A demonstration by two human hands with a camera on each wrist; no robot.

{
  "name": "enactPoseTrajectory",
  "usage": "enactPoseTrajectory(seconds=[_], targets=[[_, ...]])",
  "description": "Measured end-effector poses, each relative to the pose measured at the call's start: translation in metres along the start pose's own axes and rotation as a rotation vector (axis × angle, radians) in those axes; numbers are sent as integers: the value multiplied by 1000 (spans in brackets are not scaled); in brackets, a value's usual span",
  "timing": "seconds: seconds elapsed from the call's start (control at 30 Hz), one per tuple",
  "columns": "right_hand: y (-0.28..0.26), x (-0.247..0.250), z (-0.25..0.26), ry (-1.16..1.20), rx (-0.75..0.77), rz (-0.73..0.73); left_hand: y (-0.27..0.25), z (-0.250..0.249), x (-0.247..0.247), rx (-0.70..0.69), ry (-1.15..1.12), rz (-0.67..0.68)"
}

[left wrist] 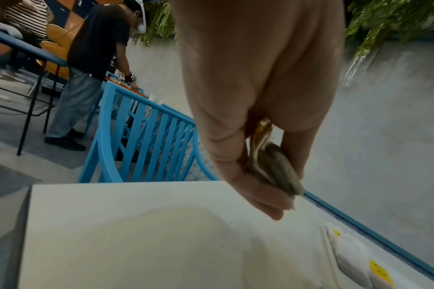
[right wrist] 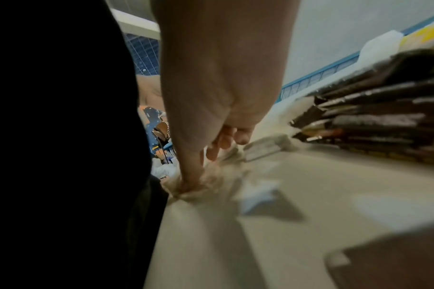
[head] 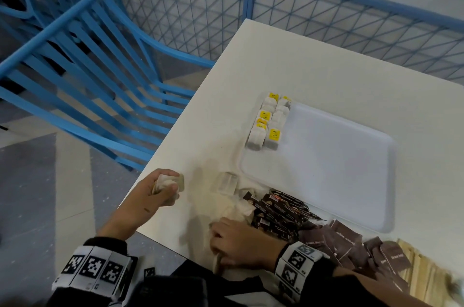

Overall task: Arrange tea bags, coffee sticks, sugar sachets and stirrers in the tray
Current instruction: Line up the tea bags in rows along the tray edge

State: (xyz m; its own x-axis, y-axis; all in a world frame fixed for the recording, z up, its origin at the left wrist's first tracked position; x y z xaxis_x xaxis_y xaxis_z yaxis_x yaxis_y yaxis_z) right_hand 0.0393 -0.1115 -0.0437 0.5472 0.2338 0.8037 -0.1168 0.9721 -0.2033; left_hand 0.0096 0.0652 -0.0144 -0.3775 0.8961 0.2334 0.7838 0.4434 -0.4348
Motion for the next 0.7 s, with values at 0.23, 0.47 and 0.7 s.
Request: enactPoseTrajectory(seconds=[0.23,0.47,0.7], targets=[[7,8,-5,-43,2,-95,3,-6,-16,-20,29,22],[8,3,-8,-85,-27,-68,4,-13,-27,-30,70,57],[-11,25,-24,127,-222,-111,2,-14,-38,-26,90,90]])
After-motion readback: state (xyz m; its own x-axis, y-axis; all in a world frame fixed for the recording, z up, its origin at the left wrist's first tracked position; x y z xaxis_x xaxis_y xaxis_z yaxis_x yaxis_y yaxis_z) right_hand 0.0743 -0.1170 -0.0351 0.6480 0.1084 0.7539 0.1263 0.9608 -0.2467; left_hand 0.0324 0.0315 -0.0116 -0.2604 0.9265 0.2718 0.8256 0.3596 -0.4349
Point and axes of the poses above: each hand's wrist, its own y-axis towards the middle knuckle, its own x-axis out of the back of the hand, z = x × y, the point moved 7 cm from there along y, towards the middle knuckle, and after that the axes turned 2 degrees about y, right-handed, at the moved point
